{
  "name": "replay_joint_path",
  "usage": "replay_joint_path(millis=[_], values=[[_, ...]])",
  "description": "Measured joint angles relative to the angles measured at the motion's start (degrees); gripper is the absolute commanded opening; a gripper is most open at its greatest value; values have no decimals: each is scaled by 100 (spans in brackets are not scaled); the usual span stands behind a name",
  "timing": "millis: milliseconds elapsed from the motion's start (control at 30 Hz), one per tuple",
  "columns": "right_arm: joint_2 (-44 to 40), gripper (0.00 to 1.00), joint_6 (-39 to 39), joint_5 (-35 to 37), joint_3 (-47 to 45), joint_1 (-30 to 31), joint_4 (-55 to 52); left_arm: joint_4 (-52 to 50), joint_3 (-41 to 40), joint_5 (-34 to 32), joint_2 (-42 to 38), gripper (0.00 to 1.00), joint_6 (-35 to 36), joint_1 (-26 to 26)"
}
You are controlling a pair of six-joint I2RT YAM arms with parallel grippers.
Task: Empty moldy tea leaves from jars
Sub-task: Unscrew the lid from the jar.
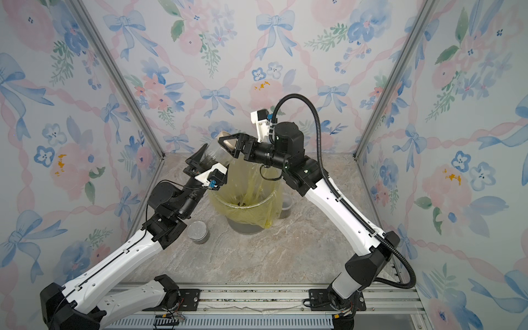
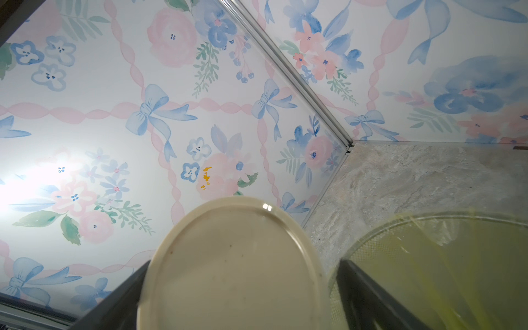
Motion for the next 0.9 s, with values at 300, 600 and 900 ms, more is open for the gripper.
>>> replay_joint_path(millis=[300, 600, 900], values=[[131, 76, 184, -96, 85, -37, 210, 33, 0, 2, 48, 12, -153, 0], [133, 55, 155, -92, 83, -42, 195, 48, 0, 4, 74, 12, -243, 0], [131, 48, -83, -125, 83, -76, 109, -98, 0, 116, 74, 10, -859, 0]])
